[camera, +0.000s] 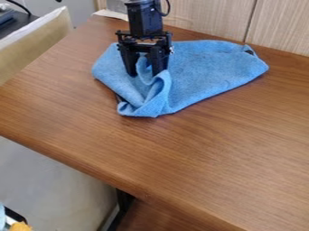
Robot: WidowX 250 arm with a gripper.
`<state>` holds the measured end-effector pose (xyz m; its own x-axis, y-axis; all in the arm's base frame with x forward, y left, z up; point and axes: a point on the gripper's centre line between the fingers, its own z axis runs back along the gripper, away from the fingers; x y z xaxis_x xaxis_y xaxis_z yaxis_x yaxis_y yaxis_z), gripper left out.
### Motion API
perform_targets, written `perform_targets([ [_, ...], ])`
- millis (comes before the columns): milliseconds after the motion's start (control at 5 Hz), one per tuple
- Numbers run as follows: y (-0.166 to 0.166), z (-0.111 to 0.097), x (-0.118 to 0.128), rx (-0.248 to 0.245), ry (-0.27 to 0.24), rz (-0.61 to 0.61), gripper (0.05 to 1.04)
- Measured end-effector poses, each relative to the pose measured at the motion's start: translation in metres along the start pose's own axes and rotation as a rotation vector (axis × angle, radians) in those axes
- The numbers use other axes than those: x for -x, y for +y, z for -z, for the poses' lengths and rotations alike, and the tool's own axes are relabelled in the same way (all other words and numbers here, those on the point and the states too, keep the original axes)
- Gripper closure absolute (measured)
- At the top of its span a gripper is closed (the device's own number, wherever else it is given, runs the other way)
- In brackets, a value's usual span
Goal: Fold the cloth from the bottom right to the left
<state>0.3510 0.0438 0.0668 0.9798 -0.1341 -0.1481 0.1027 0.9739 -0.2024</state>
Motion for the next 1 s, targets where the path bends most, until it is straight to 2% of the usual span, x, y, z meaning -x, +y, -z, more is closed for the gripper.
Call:
perform_targets([
  [200,0.0,-0.003,0.002,-0.006,-0.003,-0.005,0.084],
  [600,-0.015,-0.035,0.013,-0.065,-0.051,-0.003,0.084],
  [1000,-0.036,-0.069,0.025,-0.108,-0.14,0.013,0.083],
])
